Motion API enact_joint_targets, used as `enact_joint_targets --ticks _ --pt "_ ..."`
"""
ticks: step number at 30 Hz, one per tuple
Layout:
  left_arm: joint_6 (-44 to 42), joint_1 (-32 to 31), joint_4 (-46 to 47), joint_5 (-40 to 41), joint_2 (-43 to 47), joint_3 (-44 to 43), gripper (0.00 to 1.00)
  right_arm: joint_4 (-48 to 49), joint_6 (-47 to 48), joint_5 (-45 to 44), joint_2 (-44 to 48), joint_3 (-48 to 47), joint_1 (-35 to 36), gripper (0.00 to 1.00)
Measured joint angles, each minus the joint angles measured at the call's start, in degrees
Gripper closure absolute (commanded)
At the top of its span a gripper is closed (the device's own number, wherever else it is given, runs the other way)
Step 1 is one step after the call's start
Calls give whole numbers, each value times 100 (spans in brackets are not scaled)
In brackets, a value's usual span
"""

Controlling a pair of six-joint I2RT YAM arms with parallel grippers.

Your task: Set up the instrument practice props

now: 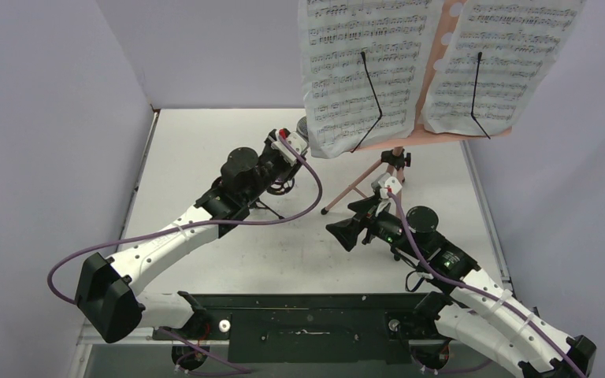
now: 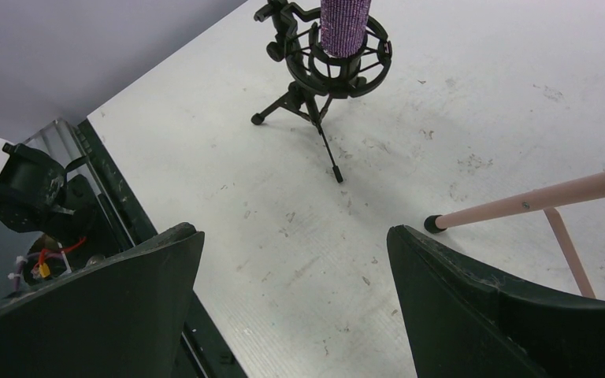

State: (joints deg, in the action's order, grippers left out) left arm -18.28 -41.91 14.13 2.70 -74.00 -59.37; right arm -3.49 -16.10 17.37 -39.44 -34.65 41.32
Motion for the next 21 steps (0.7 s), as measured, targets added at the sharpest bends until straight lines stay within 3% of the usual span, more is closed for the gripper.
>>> enact_joint_targets --ticks 21 --pt "-153 42 -39 212 20 118 100 0 0 0 -59 0 0 10"
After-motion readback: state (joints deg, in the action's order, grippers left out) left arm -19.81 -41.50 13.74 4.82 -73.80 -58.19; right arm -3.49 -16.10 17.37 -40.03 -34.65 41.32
